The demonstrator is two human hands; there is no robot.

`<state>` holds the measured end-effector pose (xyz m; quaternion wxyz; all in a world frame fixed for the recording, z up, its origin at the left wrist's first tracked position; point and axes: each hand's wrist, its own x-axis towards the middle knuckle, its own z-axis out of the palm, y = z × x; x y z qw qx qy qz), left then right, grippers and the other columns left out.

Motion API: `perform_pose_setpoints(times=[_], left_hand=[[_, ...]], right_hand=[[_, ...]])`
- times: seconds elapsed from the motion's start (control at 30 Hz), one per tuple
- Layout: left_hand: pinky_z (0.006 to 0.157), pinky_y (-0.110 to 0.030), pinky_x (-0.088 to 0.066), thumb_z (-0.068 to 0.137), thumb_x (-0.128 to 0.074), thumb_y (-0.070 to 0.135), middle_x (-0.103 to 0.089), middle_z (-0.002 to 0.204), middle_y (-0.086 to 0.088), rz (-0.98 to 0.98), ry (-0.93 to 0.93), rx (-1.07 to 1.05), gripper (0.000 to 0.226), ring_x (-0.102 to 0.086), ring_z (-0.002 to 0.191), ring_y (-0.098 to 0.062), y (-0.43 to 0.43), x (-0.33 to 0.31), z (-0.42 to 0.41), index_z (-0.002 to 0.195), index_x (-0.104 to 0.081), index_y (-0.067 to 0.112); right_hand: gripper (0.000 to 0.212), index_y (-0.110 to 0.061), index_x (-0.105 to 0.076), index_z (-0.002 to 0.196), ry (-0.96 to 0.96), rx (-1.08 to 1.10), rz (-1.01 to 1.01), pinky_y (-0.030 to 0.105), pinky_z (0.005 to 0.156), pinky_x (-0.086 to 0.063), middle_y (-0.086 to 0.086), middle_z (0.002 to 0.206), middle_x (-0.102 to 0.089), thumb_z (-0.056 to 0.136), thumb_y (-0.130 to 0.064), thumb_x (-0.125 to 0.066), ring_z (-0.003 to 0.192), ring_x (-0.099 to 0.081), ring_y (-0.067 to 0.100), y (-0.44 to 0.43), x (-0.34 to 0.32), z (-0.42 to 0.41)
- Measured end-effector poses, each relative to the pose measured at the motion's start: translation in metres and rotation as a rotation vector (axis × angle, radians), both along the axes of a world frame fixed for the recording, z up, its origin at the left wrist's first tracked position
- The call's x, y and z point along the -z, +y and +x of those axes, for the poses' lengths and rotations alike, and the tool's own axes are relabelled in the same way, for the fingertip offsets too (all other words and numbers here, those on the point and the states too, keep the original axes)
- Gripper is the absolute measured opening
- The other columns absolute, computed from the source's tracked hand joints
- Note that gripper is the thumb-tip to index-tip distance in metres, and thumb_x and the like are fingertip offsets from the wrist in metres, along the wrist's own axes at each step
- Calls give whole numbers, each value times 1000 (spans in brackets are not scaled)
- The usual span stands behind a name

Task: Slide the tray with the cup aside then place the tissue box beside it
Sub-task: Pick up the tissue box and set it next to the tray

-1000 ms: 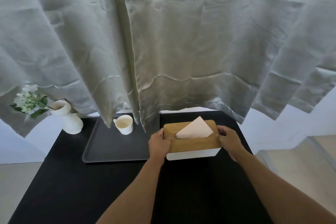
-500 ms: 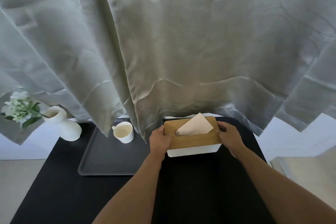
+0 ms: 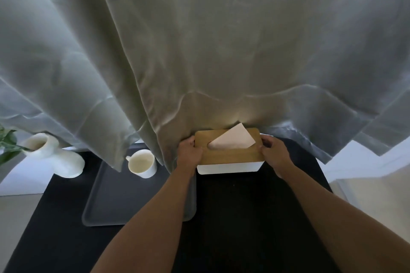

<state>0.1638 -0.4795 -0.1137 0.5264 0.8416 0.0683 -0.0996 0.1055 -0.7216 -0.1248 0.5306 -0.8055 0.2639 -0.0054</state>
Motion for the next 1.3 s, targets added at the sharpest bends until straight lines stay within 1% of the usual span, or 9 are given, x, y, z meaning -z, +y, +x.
perform_pose_setpoints(times=[0.13, 0.27, 0.43, 0.53, 0.6, 0.7, 0.83, 1.0, 1.3], left_hand=[[79, -25, -40, 83, -54, -2, -47, 72, 24, 35, 9, -19, 30, -50, 85, -8, -1, 6, 10, 99, -71, 17], [76, -23, -38, 84, -56, -1, -40, 69, 25, 62, 18, -29, 35, -48, 79, -5, -4, 7, 15, 118, -63, 4], [80, -29, -42, 81, -57, -1, -47, 73, 21, 19, 33, -29, 27, -53, 91, -14, -8, 7, 23, 92, -70, 20], [80, -28, -40, 78, -56, -1, -44, 72, 23, 27, 21, -30, 34, -50, 88, -13, -6, 12, 28, 70, -61, 31], [83, -27, -37, 80, -55, -3, -45, 77, 23, 24, 30, -52, 28, -47, 92, -11, -6, 17, 32, 94, -71, 16], [86, -26, -37, 82, -55, -2, -61, 89, 12, 18, 27, -55, 43, -48, 97, -11, -7, 16, 34, 125, -59, 1], [94, -27, -40, 83, -57, 1, -62, 131, -16, 25, 20, -62, 47, -58, 118, -27, -7, 14, 34, 130, -56, 2], [107, -40, -40, 83, -57, 1, -57, 136, -20, 17, 51, -53, 47, -53, 127, -33, -6, 19, 37, 130, -54, -1], [112, -40, -39, 88, -58, 9, -54, 142, -13, 109, 46, -11, 55, -51, 130, -27, -5, 20, 35, 141, -45, 6]], right_hand=[[39, -18, -58, 132, -4, -3, -5, 32, 82, -48, -8, 109, -58, 95, -10, -54, 102, -55, 17, -3, 5, 9], [40, -20, -57, 133, 10, -13, -1, 40, 90, -51, -5, 114, -59, 94, -12, -55, 108, -56, 20, -7, 8, 14], [43, -21, -56, 135, -1, 10, 16, 26, 74, -45, -10, 106, -56, 94, -10, -54, 99, -52, 14, -10, 13, 20], [43, -24, -56, 135, -13, 5, 23, 20, 63, -41, -12, 104, -56, 94, -9, -53, 88, -52, 7, -9, 14, 25], [42, -25, -56, 134, -11, 9, 26, 20, 59, -43, -11, 103, -57, 95, -10, -53, 81, -52, 4, -9, 16, 29], [41, -24, -56, 133, -3, 7, 17, 21, 58, -42, -8, 105, -54, 95, -12, -53, 80, -50, 3, -10, 18, 32], [42, -22, -53, 136, 5, -10, 5, 20, 59, -40, -4, 113, -52, 95, -11, -53, 87, -51, 9, -10, 22, 35], [41, -22, -54, 135, 12, -8, 12, 21, 60, -42, -2, 115, -54, 95, -12, -54, 89, -51, 12, -9, 25, 37], [41, -22, -55, 134, 19, -19, 0, 20, 62, -41, -3, 113, -56, 94, -13, -56, 94, -52, 14, -8, 23, 34]])
